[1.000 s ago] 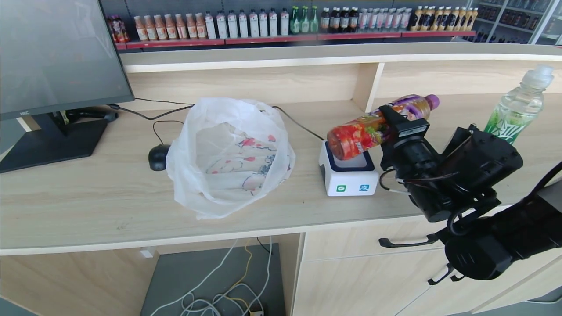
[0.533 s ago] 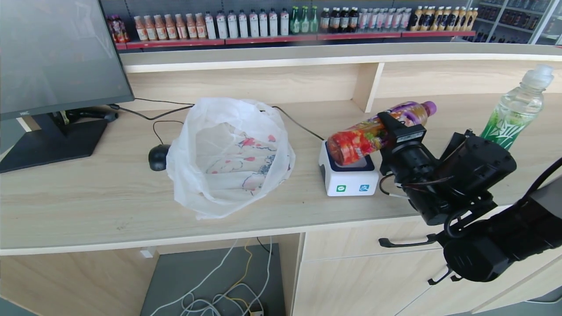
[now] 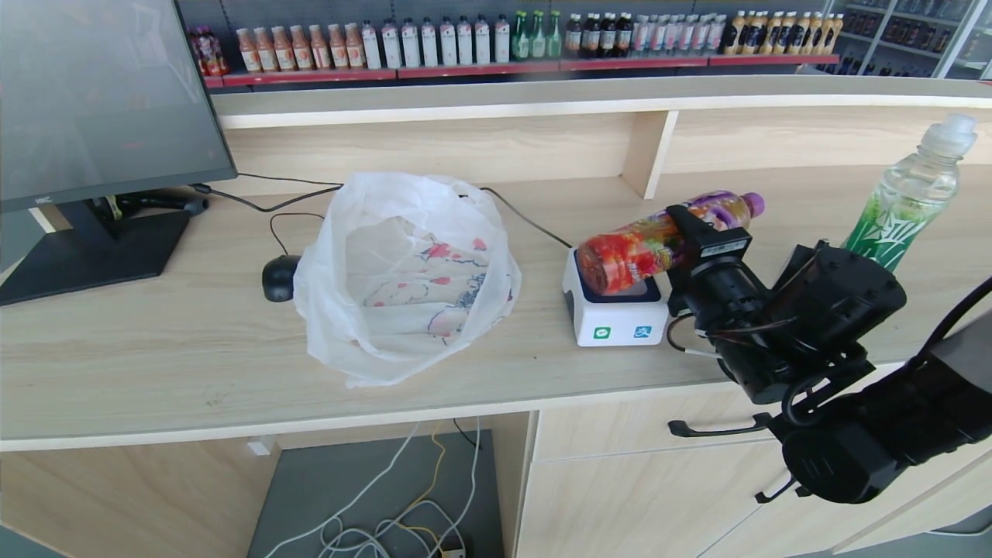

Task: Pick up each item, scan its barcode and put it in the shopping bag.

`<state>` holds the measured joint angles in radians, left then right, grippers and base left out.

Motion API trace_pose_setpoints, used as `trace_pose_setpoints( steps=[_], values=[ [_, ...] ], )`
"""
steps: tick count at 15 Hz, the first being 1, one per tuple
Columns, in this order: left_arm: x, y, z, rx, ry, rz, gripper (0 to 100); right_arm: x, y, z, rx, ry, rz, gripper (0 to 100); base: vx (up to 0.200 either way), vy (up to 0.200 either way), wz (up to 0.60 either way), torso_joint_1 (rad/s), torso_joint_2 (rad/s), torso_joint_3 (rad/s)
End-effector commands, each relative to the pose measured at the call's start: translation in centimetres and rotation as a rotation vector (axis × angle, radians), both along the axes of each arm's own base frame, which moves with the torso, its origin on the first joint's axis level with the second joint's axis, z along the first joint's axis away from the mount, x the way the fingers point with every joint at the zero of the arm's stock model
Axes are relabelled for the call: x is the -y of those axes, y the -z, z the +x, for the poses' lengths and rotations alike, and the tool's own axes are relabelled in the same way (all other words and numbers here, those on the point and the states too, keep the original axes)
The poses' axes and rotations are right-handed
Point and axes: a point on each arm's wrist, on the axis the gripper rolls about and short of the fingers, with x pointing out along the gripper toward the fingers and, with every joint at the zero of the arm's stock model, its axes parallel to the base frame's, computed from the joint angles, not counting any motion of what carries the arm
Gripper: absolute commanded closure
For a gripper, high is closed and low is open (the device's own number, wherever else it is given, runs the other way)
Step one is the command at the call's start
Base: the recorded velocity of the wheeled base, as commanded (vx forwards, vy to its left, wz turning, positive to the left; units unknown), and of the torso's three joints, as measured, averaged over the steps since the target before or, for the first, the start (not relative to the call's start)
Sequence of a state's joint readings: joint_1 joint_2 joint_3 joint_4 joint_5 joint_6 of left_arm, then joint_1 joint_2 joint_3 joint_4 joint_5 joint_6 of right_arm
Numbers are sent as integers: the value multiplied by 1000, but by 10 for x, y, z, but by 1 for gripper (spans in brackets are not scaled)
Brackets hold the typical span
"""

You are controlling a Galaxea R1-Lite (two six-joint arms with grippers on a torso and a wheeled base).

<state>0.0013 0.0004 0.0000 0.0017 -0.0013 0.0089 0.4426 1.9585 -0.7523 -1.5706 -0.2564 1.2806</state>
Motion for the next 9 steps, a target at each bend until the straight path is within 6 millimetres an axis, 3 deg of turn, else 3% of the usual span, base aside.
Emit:
trace_pose_setpoints(
  steps=[1,9],
  values=[
    [0,0,0,1,0,0,0,0,1,0,-2,-1,-2,100,0,0,0,0,0,0],
    [0,0,0,1,-2,0,0,-1,-7,-4,19,-9,9,100,0,0,0,0,0,0]
  ],
)
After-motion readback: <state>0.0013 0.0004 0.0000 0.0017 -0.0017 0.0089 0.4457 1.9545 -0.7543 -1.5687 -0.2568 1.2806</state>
